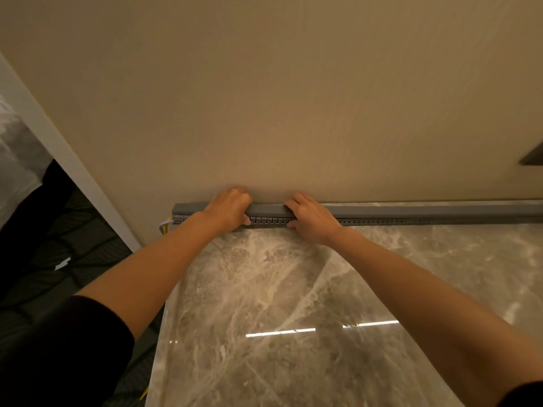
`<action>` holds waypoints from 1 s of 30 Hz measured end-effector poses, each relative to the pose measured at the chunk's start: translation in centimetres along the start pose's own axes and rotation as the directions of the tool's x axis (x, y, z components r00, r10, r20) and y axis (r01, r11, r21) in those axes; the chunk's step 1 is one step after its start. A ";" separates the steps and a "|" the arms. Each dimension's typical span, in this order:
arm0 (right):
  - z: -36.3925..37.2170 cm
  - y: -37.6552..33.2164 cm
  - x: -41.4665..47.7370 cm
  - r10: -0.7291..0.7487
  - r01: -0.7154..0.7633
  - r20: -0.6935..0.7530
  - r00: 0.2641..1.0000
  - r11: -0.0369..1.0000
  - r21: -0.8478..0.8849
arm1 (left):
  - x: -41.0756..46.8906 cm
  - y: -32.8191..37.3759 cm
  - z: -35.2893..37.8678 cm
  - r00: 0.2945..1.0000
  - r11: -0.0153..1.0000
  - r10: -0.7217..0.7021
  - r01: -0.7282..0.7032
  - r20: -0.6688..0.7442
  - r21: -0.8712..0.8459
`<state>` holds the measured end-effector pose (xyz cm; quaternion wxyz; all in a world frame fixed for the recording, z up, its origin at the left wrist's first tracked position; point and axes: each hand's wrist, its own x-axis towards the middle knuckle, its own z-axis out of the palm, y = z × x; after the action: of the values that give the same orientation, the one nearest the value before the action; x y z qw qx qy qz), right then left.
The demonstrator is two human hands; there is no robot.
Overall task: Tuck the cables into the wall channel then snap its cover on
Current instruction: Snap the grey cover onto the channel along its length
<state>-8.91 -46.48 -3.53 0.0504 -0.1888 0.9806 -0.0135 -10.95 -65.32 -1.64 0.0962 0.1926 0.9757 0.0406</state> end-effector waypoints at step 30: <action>-0.3 -0.5 1.0 0.112 -0.108 0.008 0.994 0.927 0.358 | -0.3 -0.3 1.1 0.994 0.953 -0.091 0.068 -0.063 -0.296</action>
<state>-9.70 -47.33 -3.31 0.0783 -0.1211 0.9711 -0.1902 -10.58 -65.70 -2.66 0.0883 0.1351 0.9687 0.1885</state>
